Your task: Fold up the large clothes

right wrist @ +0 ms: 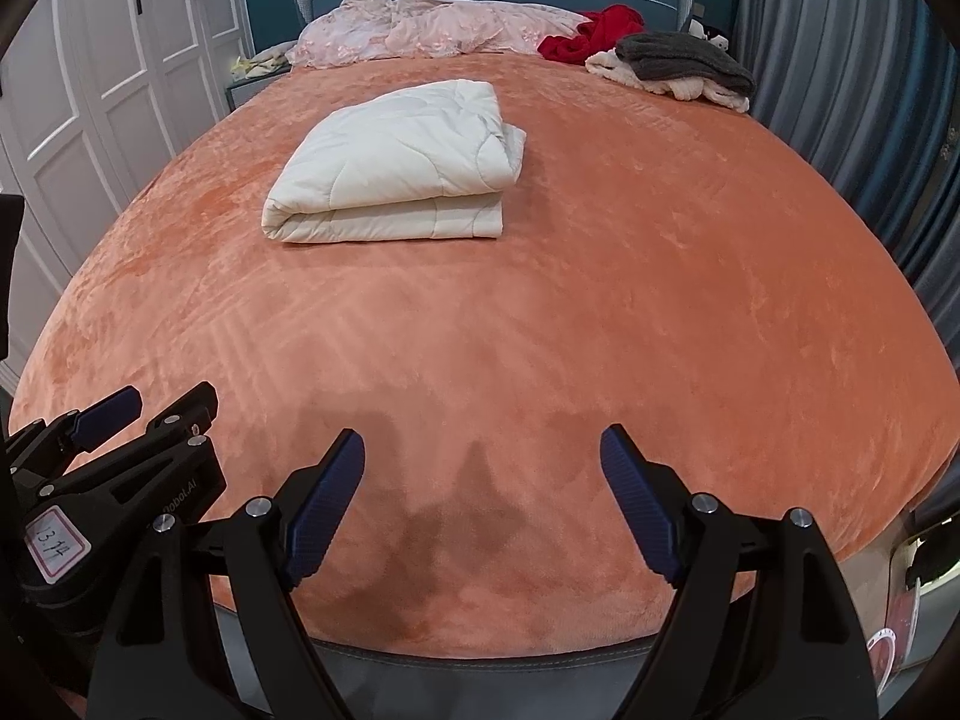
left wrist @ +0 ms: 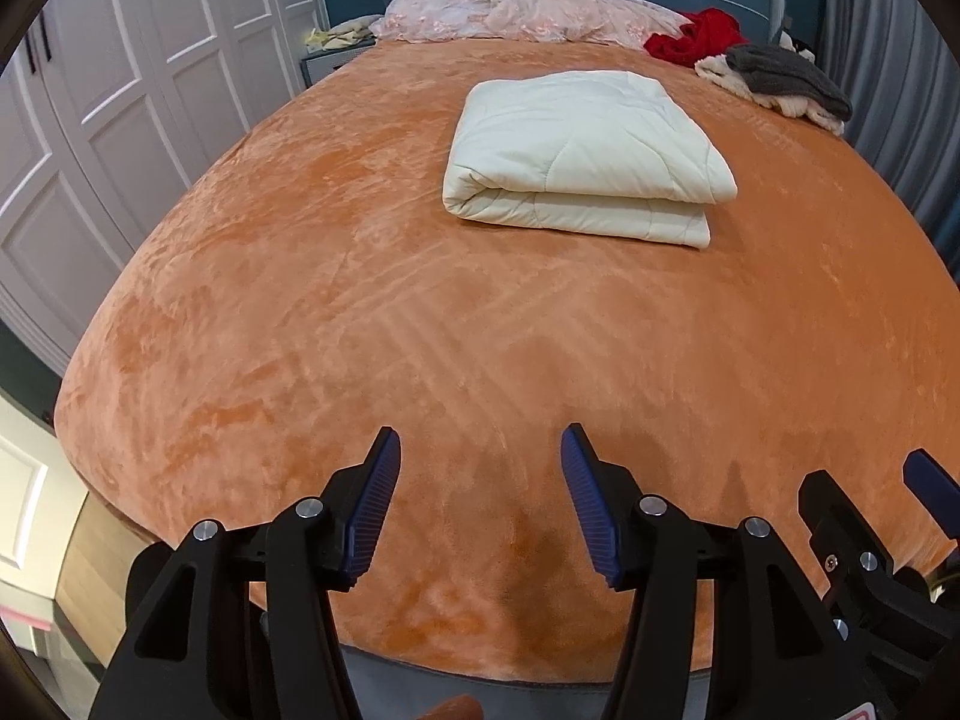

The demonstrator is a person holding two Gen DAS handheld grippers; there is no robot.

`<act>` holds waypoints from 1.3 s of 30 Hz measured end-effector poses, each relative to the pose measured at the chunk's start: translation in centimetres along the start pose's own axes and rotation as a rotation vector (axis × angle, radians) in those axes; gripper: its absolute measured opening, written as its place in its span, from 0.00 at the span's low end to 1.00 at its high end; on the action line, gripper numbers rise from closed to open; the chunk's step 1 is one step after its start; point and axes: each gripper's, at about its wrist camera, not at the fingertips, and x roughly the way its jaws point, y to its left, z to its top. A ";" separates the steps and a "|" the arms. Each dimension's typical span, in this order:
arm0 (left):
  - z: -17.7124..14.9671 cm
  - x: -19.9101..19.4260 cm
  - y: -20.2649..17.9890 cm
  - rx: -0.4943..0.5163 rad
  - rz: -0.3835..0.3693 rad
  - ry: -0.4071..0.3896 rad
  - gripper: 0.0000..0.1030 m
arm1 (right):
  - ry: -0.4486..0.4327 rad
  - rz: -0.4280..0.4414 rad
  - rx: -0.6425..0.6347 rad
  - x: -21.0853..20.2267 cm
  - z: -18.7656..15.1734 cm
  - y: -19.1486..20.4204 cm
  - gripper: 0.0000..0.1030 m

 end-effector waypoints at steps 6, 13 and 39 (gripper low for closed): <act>0.0 -0.2 0.1 -0.006 0.002 -0.015 0.53 | -0.005 0.002 0.003 -0.1 0.1 0.1 0.76; 0.0 -0.4 -0.1 0.021 0.029 -0.030 0.53 | -0.004 0.000 0.003 -0.1 0.1 0.1 0.76; 0.4 -0.3 -0.4 0.052 0.024 -0.045 0.52 | -0.003 -0.015 0.022 -0.3 0.0 0.1 0.76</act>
